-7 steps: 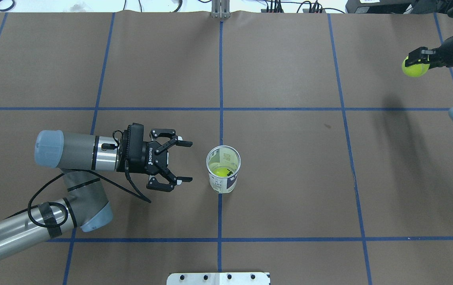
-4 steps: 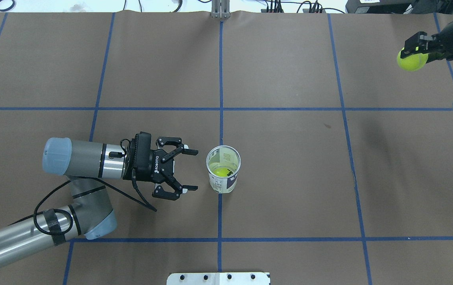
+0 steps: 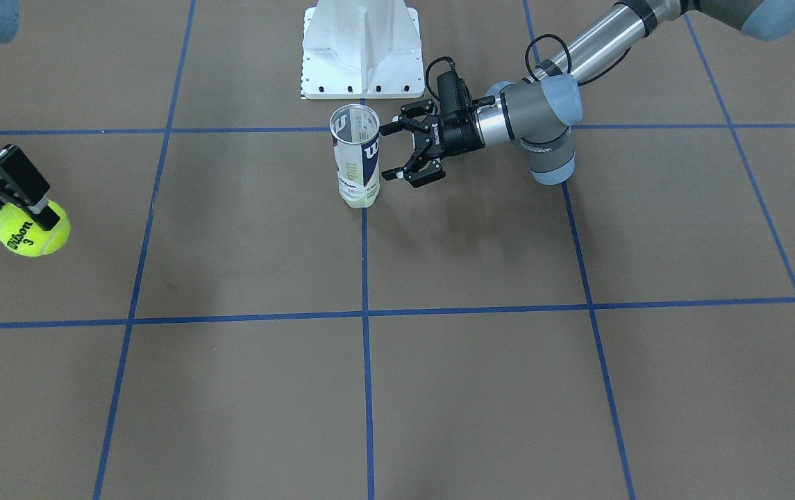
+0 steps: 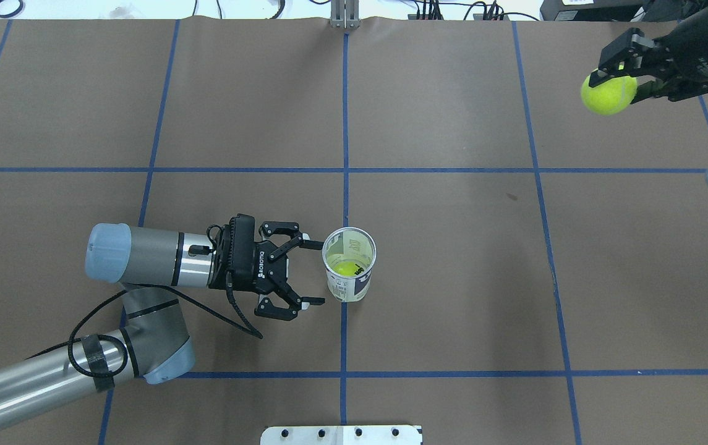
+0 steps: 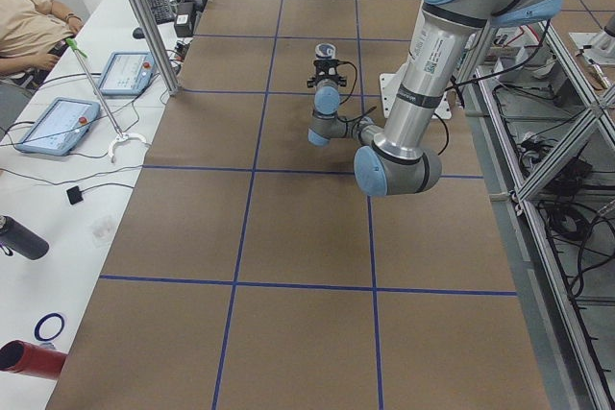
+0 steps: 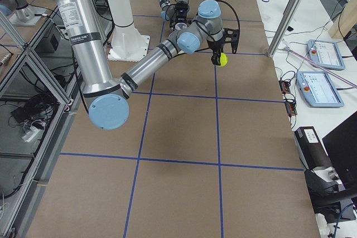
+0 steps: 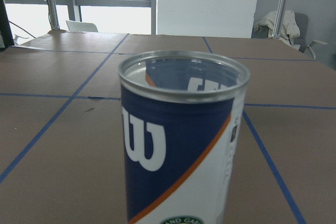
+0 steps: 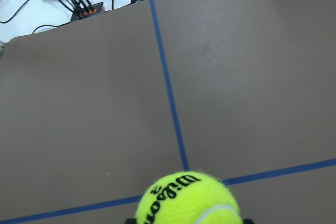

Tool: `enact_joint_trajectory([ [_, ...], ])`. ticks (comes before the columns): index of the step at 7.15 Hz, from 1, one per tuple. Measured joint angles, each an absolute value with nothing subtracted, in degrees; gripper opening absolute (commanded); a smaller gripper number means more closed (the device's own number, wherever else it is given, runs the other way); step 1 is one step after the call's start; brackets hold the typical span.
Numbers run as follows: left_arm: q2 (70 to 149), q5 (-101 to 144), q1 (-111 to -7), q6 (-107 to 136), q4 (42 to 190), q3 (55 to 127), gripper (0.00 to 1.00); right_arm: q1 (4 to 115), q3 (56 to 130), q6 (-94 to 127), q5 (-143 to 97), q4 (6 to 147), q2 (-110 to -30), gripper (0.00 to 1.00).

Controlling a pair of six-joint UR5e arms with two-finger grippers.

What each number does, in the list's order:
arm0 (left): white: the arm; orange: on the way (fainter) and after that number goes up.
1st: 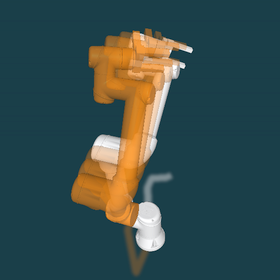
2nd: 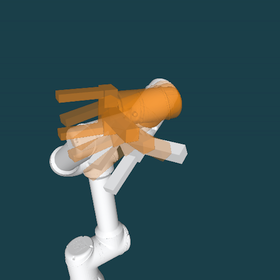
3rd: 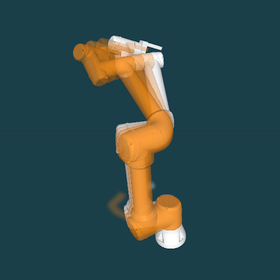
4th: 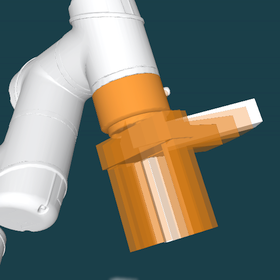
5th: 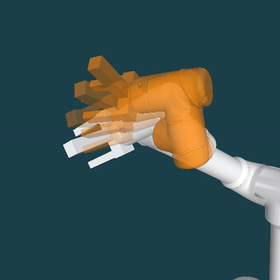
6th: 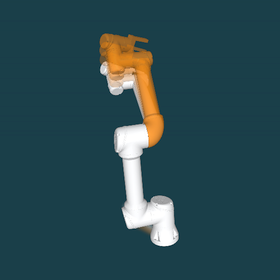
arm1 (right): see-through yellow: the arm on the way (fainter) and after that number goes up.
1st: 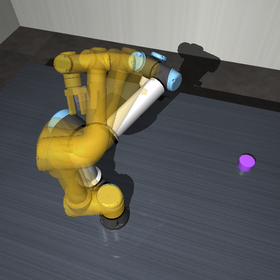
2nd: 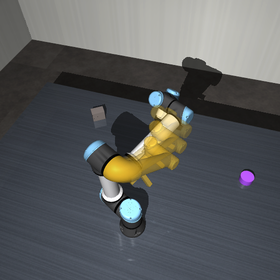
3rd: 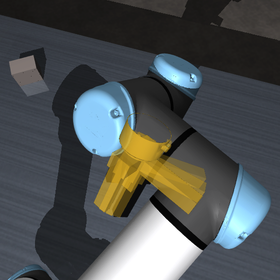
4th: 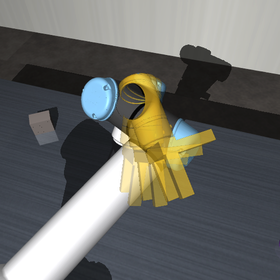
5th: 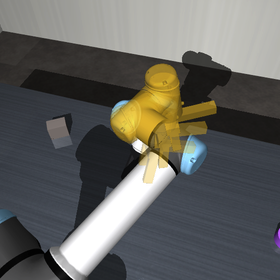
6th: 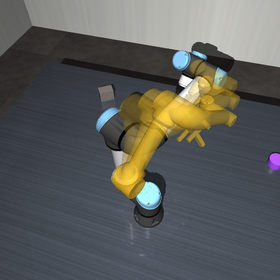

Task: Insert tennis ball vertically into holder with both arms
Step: 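Carry the ball toward the can with the right gripper while the left grips the can, then lower the held ball with the right gripper onto the can's open top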

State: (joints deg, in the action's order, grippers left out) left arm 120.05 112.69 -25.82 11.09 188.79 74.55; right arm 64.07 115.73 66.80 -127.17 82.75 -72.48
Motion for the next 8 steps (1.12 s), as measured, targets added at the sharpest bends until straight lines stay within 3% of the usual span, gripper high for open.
enact_joint_trajectory([
  [4, 120.73, 112.33, -25.32, 11.07, 188.58, 74.14, 0.99, 53.65, 124.24, 82.81, -126.71, 92.76, -61.87, 0.00],
  [8, 121.14, 112.06, -25.22, 11.07, 188.53, 74.03, 0.99, 43.52, 125.88, 91.68, -120.06, 96.46, -54.51, 0.00],
])
